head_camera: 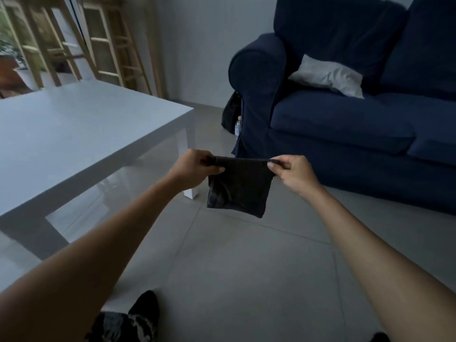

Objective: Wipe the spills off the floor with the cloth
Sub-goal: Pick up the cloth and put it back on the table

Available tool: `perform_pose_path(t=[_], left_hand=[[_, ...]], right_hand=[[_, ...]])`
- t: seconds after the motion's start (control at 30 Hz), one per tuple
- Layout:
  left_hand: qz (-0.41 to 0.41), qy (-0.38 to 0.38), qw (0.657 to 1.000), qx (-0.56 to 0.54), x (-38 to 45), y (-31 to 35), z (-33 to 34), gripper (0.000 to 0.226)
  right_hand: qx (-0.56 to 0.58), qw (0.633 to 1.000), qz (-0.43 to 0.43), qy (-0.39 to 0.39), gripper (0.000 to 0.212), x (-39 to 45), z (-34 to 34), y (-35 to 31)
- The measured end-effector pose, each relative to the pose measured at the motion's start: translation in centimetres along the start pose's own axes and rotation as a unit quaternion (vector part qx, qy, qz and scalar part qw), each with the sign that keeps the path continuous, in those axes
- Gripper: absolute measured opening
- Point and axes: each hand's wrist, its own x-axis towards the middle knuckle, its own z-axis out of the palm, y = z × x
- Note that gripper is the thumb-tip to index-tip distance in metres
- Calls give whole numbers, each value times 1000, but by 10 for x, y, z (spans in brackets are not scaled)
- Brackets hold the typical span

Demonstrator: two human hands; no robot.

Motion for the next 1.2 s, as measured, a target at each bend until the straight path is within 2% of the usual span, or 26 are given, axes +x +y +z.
perform_pose_path(t=[0.1,0.23,0.5,0.73,1.0,1.2], left_hand=[[-28,-26,999,8,22,-17,-14,15],[-75,-46,996,-5,44,-39,-38,15],[-105,49,992,-49,57,-67,-90,23],[-99,151,983,-27,51,-67,-143,29],[-179,149,970,-66,33,-103,-201,30],[-234,192,945,-128,26,-143,-222,25]], right_hand=[[0,1000,-16,-17,8,35,20,-3],[-25,998,-33,-39,10,78,49,-13],[-9,996,-83,-27,15,138,98,-66],[8,990,-138,-34,14,173,130,-124],[49,980,-163,-99,6,194,195,-179],[40,975,-162,-144,5,208,257,-217]])
